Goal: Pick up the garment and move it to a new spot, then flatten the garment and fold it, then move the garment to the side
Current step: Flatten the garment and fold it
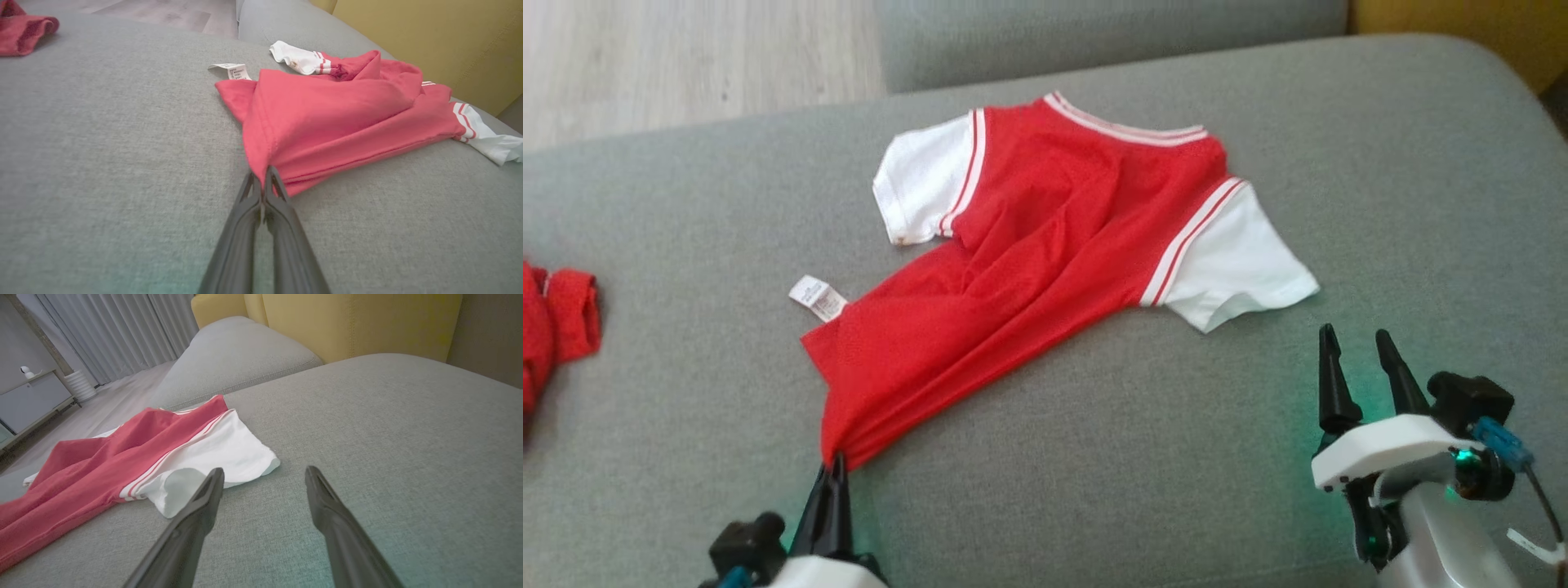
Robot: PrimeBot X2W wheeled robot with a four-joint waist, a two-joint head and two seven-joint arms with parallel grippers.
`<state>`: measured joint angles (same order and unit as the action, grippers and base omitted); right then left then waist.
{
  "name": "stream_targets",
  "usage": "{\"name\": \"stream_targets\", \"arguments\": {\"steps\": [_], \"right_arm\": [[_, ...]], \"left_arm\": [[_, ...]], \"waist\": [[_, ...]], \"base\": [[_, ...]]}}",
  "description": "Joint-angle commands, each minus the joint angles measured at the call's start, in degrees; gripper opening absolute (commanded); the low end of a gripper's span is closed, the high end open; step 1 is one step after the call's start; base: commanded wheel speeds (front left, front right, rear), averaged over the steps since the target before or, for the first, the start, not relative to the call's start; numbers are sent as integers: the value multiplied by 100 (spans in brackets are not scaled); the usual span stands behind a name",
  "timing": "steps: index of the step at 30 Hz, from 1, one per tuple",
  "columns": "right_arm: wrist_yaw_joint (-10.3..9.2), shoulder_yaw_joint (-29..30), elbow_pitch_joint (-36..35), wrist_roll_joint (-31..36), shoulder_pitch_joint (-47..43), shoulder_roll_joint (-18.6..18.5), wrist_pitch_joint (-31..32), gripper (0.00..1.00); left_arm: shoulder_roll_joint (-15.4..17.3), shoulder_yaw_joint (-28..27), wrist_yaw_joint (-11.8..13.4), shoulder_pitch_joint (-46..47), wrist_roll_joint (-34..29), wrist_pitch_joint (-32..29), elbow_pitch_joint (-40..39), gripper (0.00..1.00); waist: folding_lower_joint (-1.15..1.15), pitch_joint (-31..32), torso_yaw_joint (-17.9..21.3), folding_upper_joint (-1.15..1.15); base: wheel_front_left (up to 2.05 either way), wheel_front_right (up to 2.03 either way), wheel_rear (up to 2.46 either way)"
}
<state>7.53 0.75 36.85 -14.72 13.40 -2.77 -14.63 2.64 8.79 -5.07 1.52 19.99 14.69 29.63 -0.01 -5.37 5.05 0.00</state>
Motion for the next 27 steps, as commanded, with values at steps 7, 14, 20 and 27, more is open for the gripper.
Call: {"name": "stream_targets", "arguments": {"steps": [7, 14, 20, 27], "right_arm": [[-4, -292, -380, -23, -32, -10, -37, 100], [-4, -595, -942, 218, -42, -10, -37, 100], [-4, -783, -1047, 394, -75, -10, -37, 100], [-4, -770, -1053, 544, -177, -10, -37, 100]], "left_arm": [[24, -510, 181, 3, -166, 31, -162, 34], [24, -636, 541, 56, -874, 31, -571, 100], [24, -609, 706, 14, -1015, 31, -656, 100], [24, -468, 801, -45, -1006, 31, -645, 100]], "waist": [[1, 317, 102, 0], [1, 301, 134, 0], [1, 305, 135, 0], [1, 314, 131, 0]], "base": [[0, 0, 0], [0, 0, 0], [0, 0, 0], [0, 0, 0]]}}
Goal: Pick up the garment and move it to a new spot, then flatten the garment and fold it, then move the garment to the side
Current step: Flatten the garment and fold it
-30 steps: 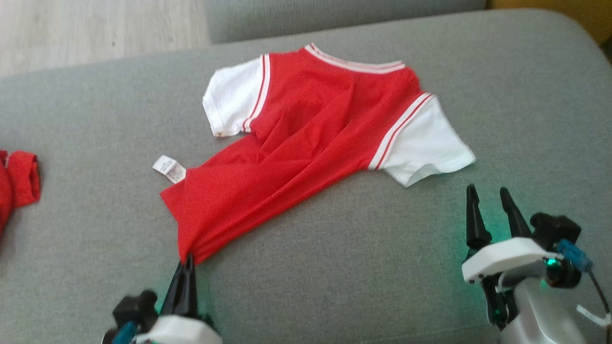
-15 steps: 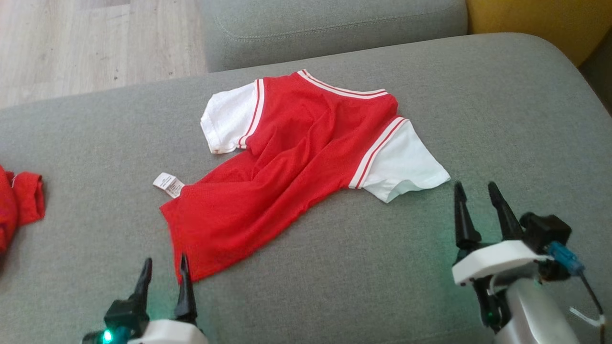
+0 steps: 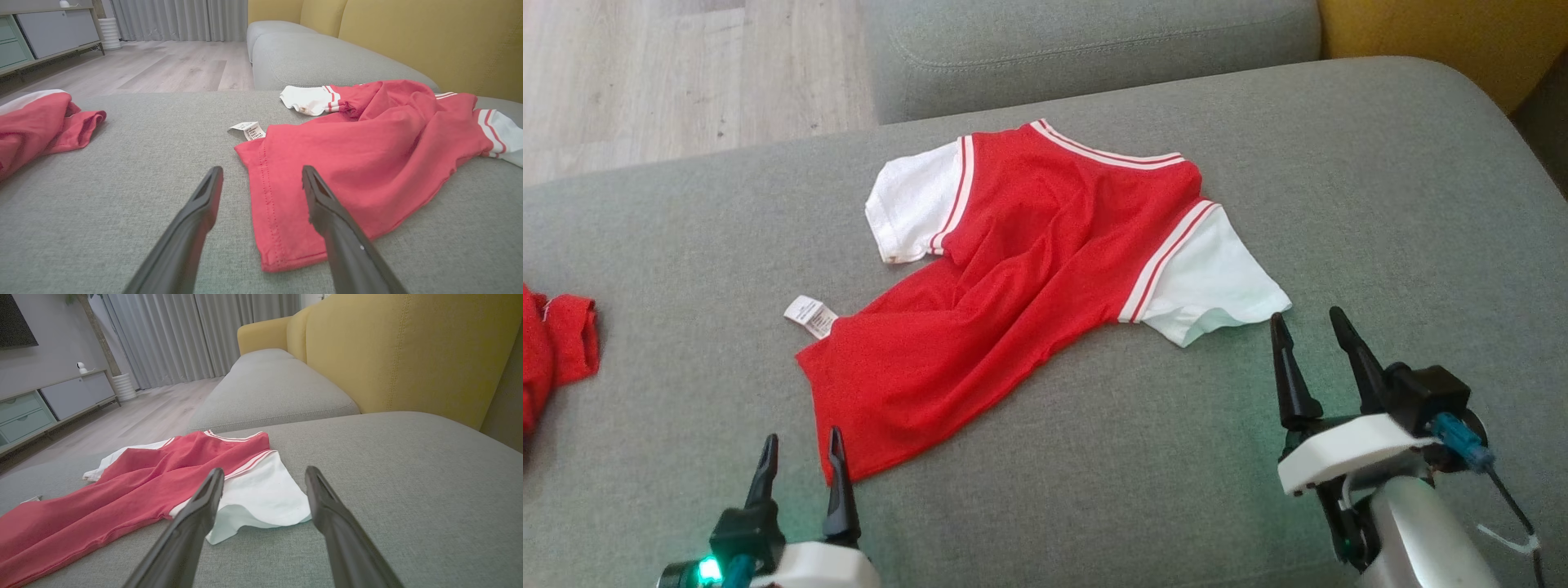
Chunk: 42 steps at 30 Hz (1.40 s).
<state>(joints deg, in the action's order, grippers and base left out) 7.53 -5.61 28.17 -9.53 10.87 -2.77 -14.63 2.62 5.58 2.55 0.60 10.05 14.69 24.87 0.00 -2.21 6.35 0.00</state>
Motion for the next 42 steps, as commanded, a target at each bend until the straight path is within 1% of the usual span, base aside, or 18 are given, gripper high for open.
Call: {"name": "stream_targets", "arguments": {"steps": [1, 5, 9, 20, 29, 36, 40, 41, 42], "right_arm": [[-4, -132, -182, 31, 78, -10, -37, 100], [-4, -131, -184, 50, 100, -10, -37, 100], [-4, -176, -171, 59, 113, -10, -37, 100], [-4, -191, -79, 103, 188, -10, -37, 100], [-4, -125, -23, 126, 173, -10, -37, 100], [-4, -162, 9, 100, 172, -10, -37, 100], [-4, -177, 3, 89, 194, -10, -37, 100], [-4, -177, 1, 88, 200, -10, -37, 100], [-4, -176, 0, 87, 207, -10, -37, 100]], "left_arm": [[26, -135, 52, 49, -22, 31, -172, 100], [26, -95, 84, 59, -34, 31, -179, 100], [26, -9, 30, 97, 86, 31, -45, 100], [26, 390, -330, 377, 1215, 31, 899, 100], [26, 825, -766, 492, 2171, 31, 1329, 100], [26, 998, -913, 641, 2748, 31, 1477, 100], [26, 1046, -944, 721, 2921, 31, 1546, 100], [26, 1066, -952, 747, 2951, 31, 1569, 86], [26, 1077, -959, 772, 3015, 31, 1594, 58]], "waist": [[0, -2, 2, 0], [0, -19, -5, 0], [0, -87, -31, 0], [0, -348, 0, 0], [0, -349, 19, 0], [0, -353, 23, 0], [0, -384, 35, 0], [0, -398, 36, 0], [0, -411, 37, 0]], "base": [[0, 0, 0], [0, 0, 0], [0, 0, 0], [0, 0, 0], [0, 0, 0], [0, 0, 0], [0, 0, 0], [0, 0, 0], [0, 0, 0]]}}
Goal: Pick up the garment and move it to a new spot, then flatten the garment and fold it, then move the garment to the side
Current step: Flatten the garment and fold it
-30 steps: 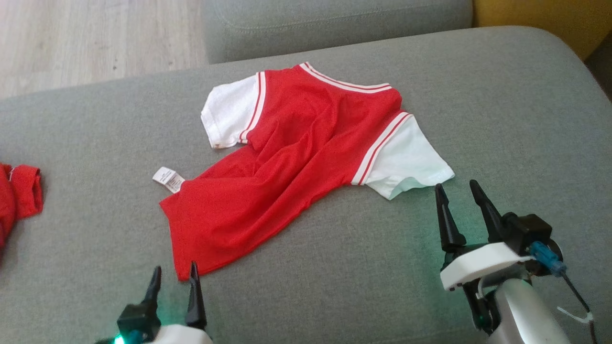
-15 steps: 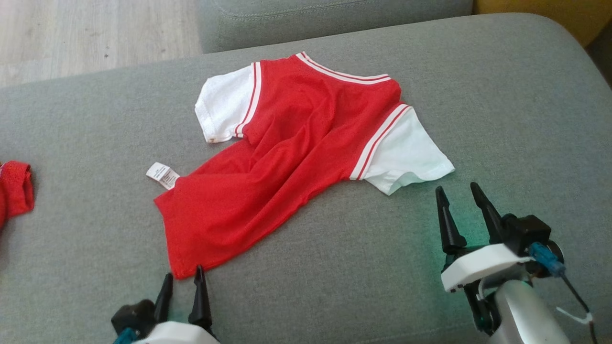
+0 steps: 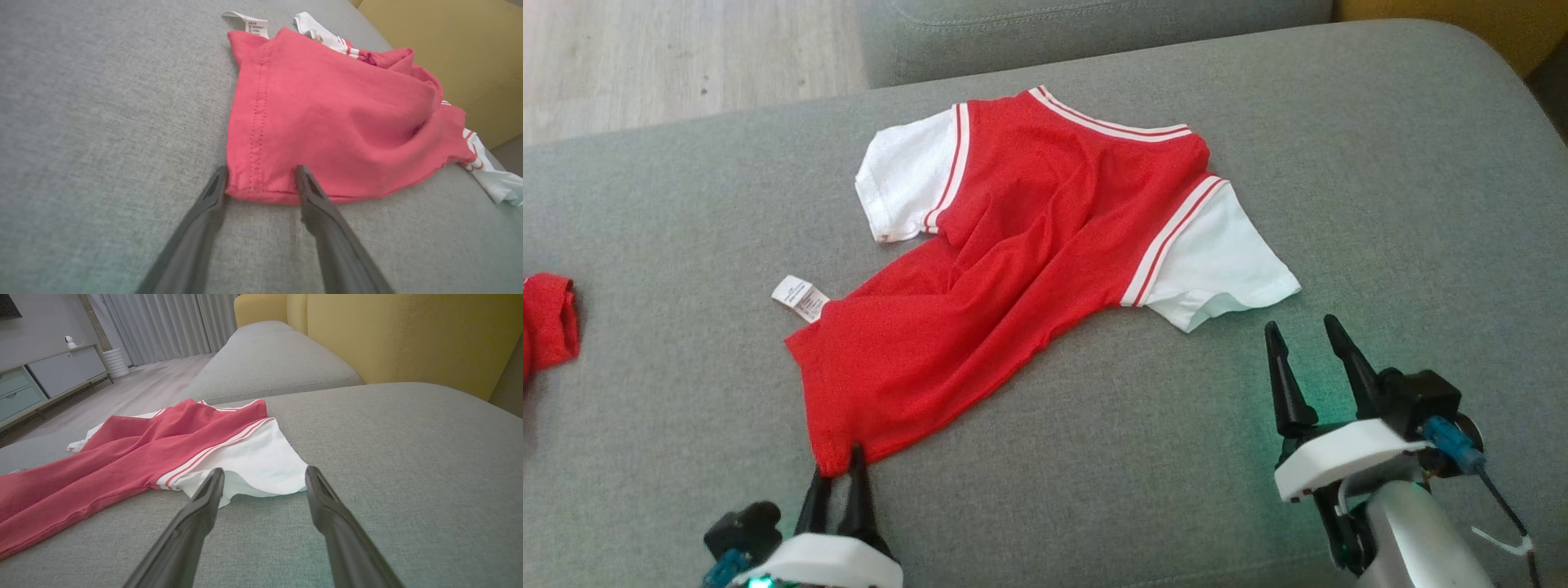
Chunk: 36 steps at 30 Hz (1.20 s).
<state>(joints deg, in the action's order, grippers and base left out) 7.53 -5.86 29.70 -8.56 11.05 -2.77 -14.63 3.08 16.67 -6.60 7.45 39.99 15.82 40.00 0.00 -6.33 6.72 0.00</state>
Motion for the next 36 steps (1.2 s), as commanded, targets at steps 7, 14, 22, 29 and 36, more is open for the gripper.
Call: {"name": "stream_targets", "arguments": {"steps": [7, 14, 22, 29, 36], "right_arm": [[-4, 0, -31, 13, 413, -10, -37, 100], [-4, 669, 615, 268, 1098, -10, -37, 100], [-4, 1360, 1993, 901, 1894, -12, -37, 100], [-4, 1452, 3294, 963, 2127, -11, 67, 0], [-4, 959, 3051, 40, 2180, -11, -31, 0]], "left_arm": [[-20, -101, -64, 277, 23, -82, 68, 0], [-20, -232, -68, 338, -311, -82, -121, 0], [-20, -67, -79, 465, -534, -82, -195, 0], [-20, -8, -83, 521, -559, -82, -219, 0], [-20, -445, -83, 480, -765, -82, -648, 0]], "waist": [[0, -153, -39, 0], [0, -441, -257, 0], [0, -754, -541, 0], [0, -816, -642, 0], [0, -593, -569, 0]], "base": [[0, 0, 0], [0, 0, 0], [0, 0, 0], [0, 0, 0], [0, 0, 0]]}}
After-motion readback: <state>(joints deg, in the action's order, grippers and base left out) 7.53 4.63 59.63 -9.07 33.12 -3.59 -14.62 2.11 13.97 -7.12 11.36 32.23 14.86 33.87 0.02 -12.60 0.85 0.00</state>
